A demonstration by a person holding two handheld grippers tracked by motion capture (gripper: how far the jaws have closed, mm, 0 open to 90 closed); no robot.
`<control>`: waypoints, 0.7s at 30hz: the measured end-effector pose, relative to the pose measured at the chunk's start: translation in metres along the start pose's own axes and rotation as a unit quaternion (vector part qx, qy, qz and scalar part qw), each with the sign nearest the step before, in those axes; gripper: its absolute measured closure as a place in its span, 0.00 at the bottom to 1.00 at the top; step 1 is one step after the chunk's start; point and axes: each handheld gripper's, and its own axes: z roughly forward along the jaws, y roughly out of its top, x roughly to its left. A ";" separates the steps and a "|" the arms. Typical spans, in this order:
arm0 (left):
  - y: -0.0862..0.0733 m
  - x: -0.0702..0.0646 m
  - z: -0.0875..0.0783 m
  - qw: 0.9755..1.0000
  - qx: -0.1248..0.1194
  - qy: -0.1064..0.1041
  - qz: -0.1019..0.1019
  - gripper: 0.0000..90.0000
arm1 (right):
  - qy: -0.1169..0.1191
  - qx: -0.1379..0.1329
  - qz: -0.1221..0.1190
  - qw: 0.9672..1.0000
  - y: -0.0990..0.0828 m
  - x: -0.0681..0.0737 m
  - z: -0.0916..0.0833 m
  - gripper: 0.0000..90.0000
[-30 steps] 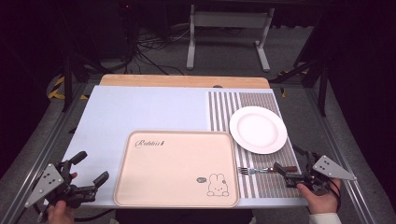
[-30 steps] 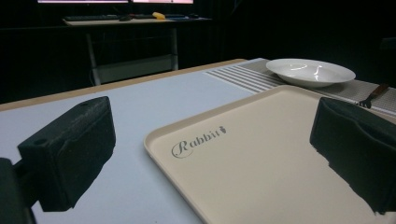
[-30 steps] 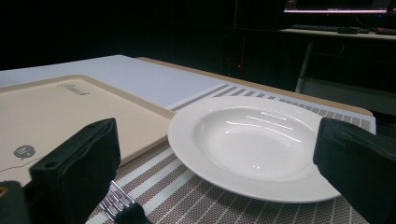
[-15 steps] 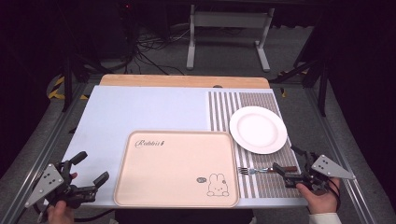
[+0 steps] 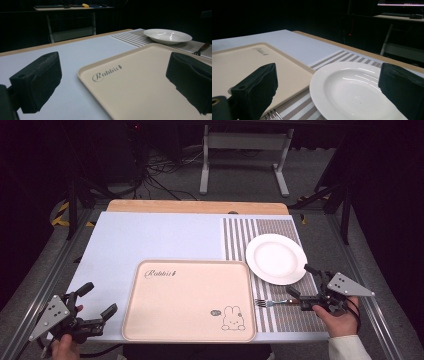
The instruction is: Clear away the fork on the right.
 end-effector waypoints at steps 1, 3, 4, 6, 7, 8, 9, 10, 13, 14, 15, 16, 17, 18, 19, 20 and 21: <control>0.000 0.000 0.000 1.000 0.000 0.000 0.000 0.01 | 0.000 0.003 0.002 1.000 0.001 0.000 0.002 0.04; 0.000 0.000 0.000 1.000 0.001 -0.001 0.001 0.01 | 0.009 0.010 0.006 1.000 0.003 -0.001 0.007 0.03; 0.000 0.000 0.000 1.000 0.000 0.000 0.001 0.01 | 0.013 0.013 0.006 1.000 0.003 -0.002 0.009 0.03; 0.000 0.000 0.000 1.000 0.000 0.000 0.002 0.01 | 0.017 0.016 -0.005 1.000 0.006 -0.002 0.012 0.02; 0.001 0.000 0.000 1.000 0.000 0.001 0.003 0.01 | 0.021 0.020 -0.008 1.000 0.008 -0.002 0.014 0.01; 0.001 0.000 0.000 1.000 0.000 0.002 0.002 0.01 | 0.026 0.021 -0.004 0.999 0.010 -0.002 0.015 0.01; 0.001 0.000 0.000 1.000 0.001 0.002 0.002 0.01 | 0.031 0.026 -0.004 0.999 0.012 -0.003 0.017 0.01; 0.000 0.000 0.000 1.000 0.002 0.003 0.001 0.01 | 0.034 0.034 -0.003 0.999 0.013 -0.003 0.018 0.01; 0.001 0.000 0.000 1.000 0.001 0.002 0.003 0.01 | 0.053 0.071 -0.025 0.996 0.020 -0.002 0.024 0.04; 0.001 0.000 0.000 1.000 0.001 0.002 0.003 0.01 | 0.053 0.071 -0.025 0.996 0.020 -0.002 0.024 0.04; 0.001 0.000 0.000 1.000 0.001 0.002 0.003 0.01 | 0.064 0.086 -0.029 0.994 0.022 -0.002 0.025 0.06; 0.001 0.000 0.000 1.000 0.001 0.002 0.003 0.01 | 0.069 0.097 -0.032 0.992 0.025 -0.001 0.026 0.06; 0.001 0.000 0.000 1.000 0.002 0.002 0.003 0.01 | 0.074 0.107 -0.040 0.991 0.027 -0.002 0.027 0.06; 0.001 0.000 0.000 1.000 0.002 0.002 0.003 0.01 | 0.077 0.122 -0.047 0.988 0.031 -0.002 0.028 0.06; 0.001 0.000 0.000 1.000 0.004 0.002 0.004 0.01 | 0.082 0.138 -0.054 0.986 0.034 -0.002 0.029 0.07; 0.001 -0.001 0.000 1.000 0.005 0.002 0.006 0.01 | 0.084 0.145 -0.058 0.984 0.036 -0.002 0.029 0.07; 0.001 -0.001 0.000 1.000 0.005 0.002 0.007 0.01 | 0.086 0.155 -0.062 0.982 0.038 -0.002 0.030 0.07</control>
